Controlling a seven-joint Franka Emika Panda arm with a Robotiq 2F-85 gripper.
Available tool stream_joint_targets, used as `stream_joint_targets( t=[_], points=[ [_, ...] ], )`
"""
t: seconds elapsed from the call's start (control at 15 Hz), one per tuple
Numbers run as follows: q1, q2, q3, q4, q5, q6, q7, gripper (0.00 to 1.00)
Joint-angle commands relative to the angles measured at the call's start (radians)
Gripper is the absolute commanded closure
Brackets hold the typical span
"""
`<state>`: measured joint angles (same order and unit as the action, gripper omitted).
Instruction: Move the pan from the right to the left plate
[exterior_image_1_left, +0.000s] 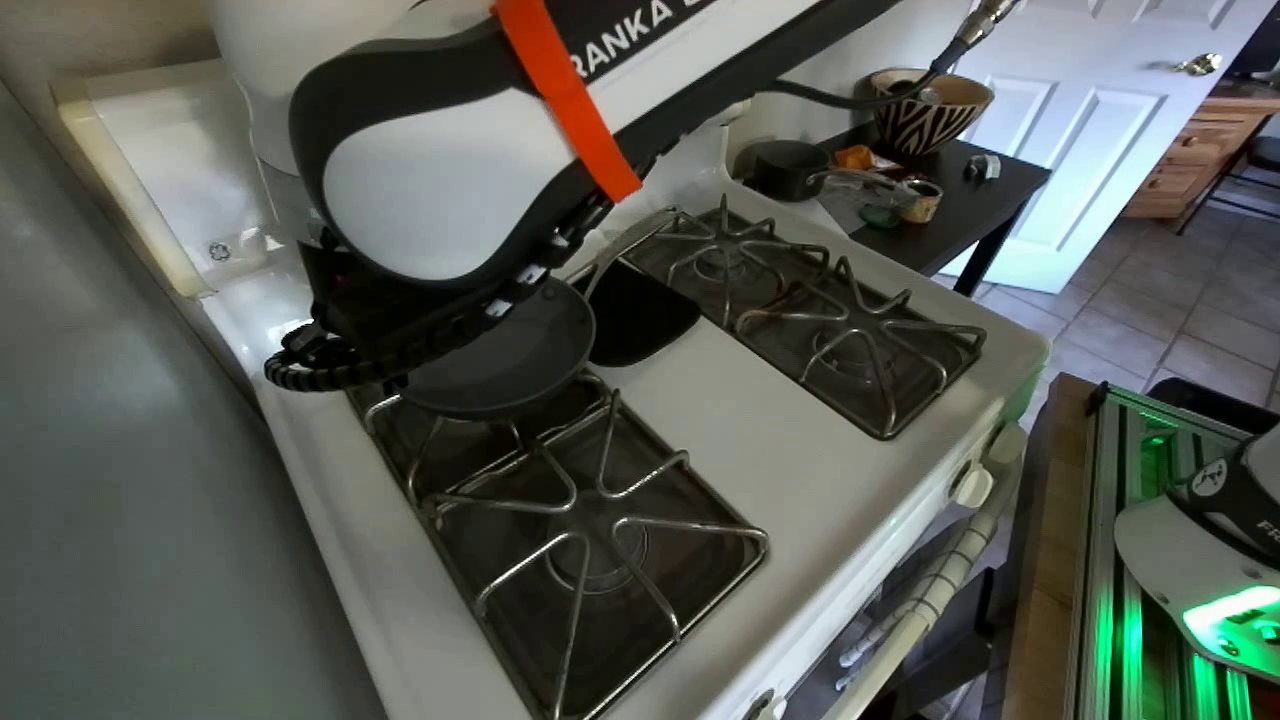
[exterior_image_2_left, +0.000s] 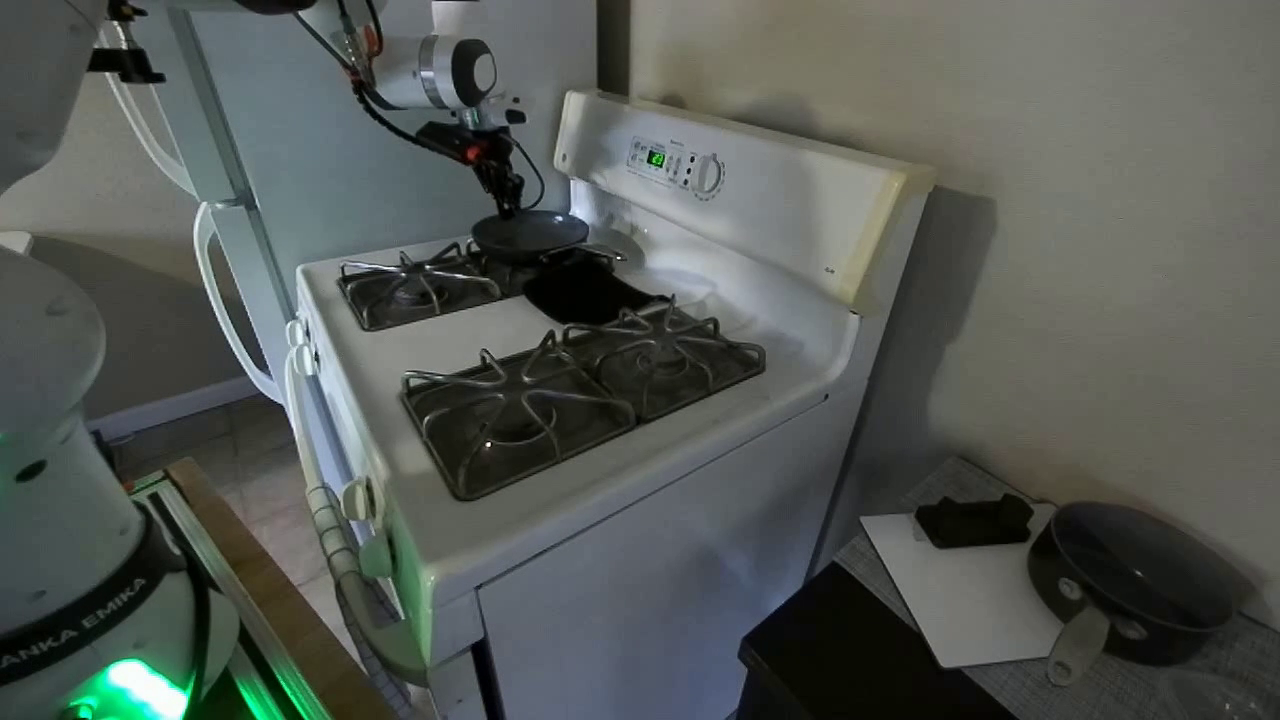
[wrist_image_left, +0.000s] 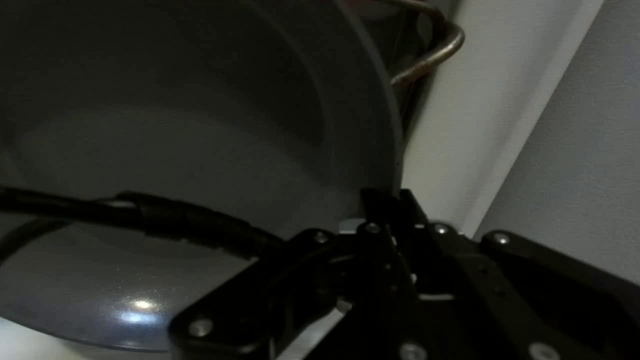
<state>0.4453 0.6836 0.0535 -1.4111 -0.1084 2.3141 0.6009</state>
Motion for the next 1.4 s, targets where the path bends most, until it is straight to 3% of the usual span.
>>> stream_joint_targets(
  t=[0.0, 0.07, 0.67, 1.33],
  points=[
    [0.010, 0.024, -0.004, 0.031, -0.007, -0.007, -0.011, 0.71],
    [0.008, 0.020, -0.003, 0.029, -0.005, -0.008, -0.014, 0.71],
    [-0.012, -0.126, -0.008, -0.058, 0.001, -0.019, -0.053, 0.03],
    [-0.062, -0.346, -0.050, -0.248, -0.109, -0.172, -0.006, 0.00]
  ],
)
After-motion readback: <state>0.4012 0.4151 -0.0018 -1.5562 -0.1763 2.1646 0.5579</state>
